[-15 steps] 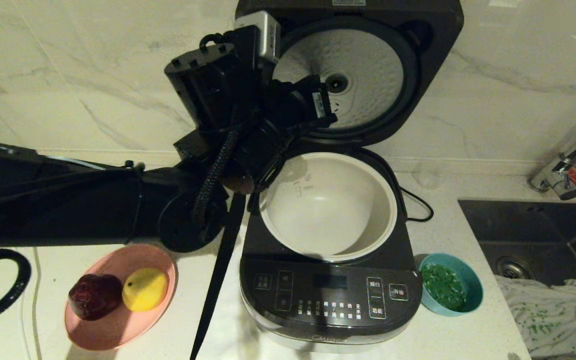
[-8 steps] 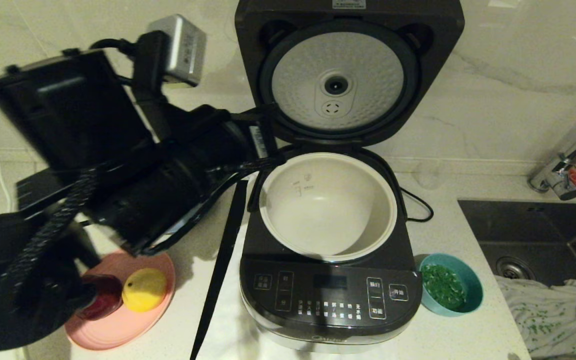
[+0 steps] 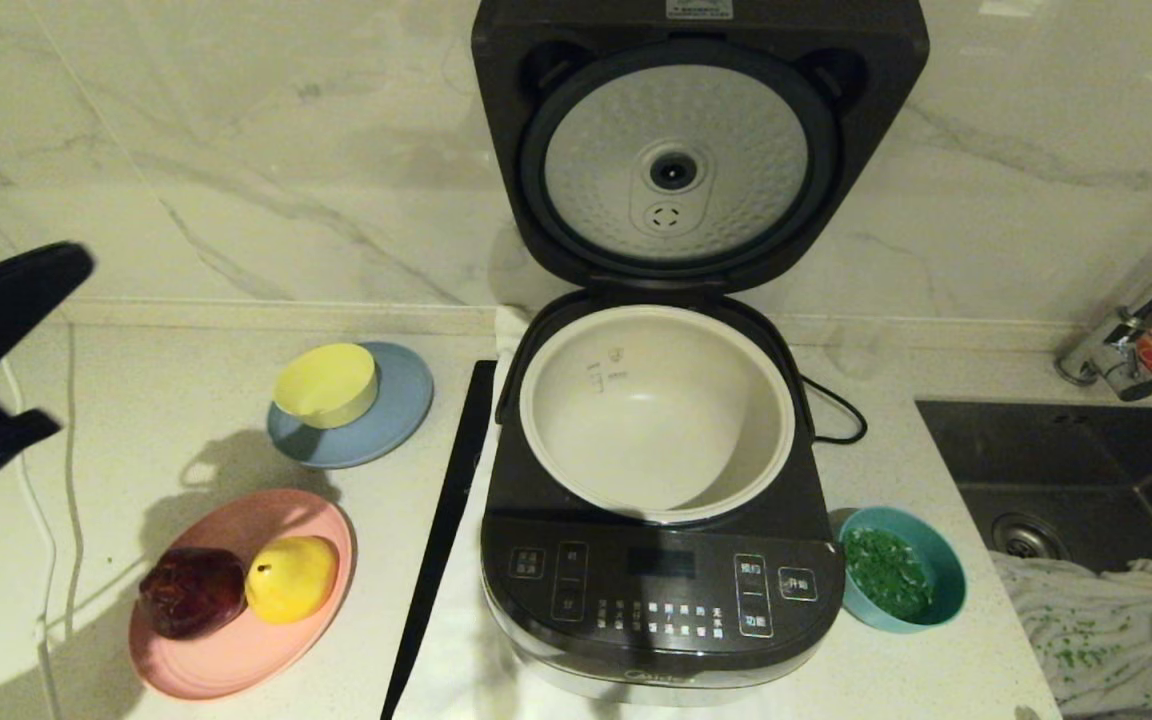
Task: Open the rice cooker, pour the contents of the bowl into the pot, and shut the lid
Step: Turn on the tap
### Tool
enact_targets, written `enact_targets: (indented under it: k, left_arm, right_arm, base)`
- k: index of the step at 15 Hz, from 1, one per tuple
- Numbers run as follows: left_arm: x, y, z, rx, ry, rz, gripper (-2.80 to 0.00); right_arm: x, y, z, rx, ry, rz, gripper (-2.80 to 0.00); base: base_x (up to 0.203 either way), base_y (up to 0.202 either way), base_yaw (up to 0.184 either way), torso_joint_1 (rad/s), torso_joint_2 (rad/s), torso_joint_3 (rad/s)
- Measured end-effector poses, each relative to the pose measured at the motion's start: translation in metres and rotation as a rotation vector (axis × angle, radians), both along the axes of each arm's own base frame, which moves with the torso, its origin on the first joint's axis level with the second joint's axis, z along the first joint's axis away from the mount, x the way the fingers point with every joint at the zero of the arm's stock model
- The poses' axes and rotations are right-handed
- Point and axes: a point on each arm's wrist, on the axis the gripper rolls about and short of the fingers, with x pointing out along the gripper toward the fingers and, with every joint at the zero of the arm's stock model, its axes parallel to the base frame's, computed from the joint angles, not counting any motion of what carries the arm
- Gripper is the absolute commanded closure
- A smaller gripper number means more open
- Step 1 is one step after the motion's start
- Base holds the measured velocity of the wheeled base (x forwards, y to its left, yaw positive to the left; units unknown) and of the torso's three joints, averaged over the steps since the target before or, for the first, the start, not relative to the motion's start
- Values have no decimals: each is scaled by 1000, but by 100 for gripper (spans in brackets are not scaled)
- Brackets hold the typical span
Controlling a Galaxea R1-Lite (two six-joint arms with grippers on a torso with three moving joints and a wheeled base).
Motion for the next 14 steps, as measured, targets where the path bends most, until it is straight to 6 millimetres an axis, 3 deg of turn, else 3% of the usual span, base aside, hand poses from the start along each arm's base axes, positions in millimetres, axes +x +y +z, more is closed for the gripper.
enact_targets:
  k: [4, 8, 11, 14]
  left_arm:
    - [-55, 48, -33, 14, 14, 389, 0]
    - [-96, 62, -74, 16, -16, 619, 0]
    - [-114, 61, -119, 43, -11, 598, 0]
    - [-122, 57, -165, 67, 13, 420, 0]
  right_arm:
    - [0, 0, 0, 0, 0, 0, 0]
    - [0, 0, 0, 0, 0, 0, 0]
    - [0, 0, 0, 0, 0, 0, 0]
    - [0, 0, 0, 0, 0, 0, 0]
  base:
    - [0, 0, 0, 0, 0, 0]
    - [0, 0, 0, 0, 0, 0]
    - [0, 0, 0, 0, 0, 0]
    - [0, 0, 0, 0, 0, 0]
